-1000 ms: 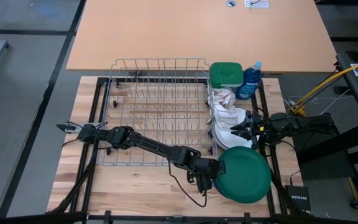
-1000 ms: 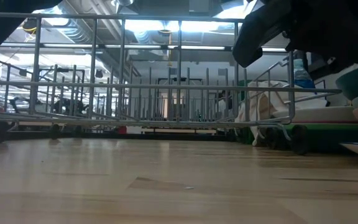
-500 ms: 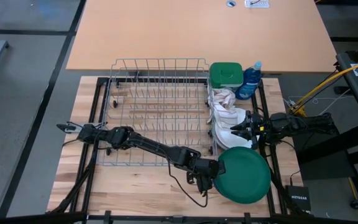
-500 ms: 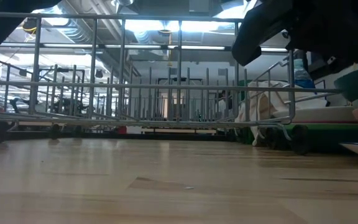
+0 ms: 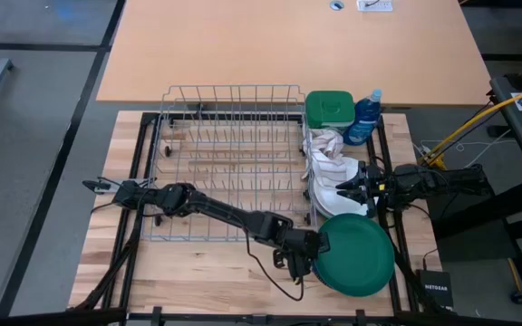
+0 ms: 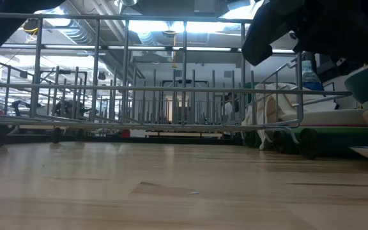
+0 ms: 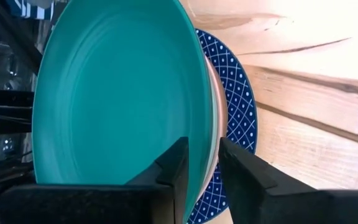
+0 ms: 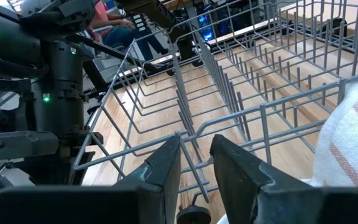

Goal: Sort dishes
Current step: Put the green plate in the dish rack

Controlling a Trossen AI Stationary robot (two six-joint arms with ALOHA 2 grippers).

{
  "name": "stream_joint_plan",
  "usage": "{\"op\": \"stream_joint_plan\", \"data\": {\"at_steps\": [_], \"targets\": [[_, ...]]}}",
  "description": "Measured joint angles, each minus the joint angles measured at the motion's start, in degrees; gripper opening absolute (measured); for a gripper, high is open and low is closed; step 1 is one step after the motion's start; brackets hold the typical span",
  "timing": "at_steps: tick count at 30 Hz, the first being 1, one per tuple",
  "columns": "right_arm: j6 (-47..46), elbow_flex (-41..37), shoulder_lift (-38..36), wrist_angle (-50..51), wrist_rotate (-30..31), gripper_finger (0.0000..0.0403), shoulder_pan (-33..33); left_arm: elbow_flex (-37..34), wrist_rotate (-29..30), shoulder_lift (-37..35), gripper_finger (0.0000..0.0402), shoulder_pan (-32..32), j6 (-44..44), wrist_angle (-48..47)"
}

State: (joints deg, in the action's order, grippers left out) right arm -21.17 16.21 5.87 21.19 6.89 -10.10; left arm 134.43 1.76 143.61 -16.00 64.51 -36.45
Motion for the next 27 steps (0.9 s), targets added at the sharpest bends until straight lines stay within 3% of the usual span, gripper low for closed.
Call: {"op": "stream_joint_plan", "data": {"at_steps": [11,15,18,27], "targets": [[0.0,0.0,0.0,0.0,0.0,0.0099,0.0,0.0,-1.2,2.1,0.0084,0.6,0.7,4.4],[0.0,0.0,0.0,0.0,-0.5,0.0099,0.0,0.0,-0.7,2.5,0.0084,0.4,6.3,4.5],[0.0,0.0,0.0,0.1,-0.6,0.0099,0.0,0.0,-0.1,2.5,0.0083,0.5,5.9,6.0],[0.0,0.0,0.0,0.1,-0.4,0.0099,0.0,0.0,-0.3,2.5,0.0023,0.7,4.6,5.5]]}}
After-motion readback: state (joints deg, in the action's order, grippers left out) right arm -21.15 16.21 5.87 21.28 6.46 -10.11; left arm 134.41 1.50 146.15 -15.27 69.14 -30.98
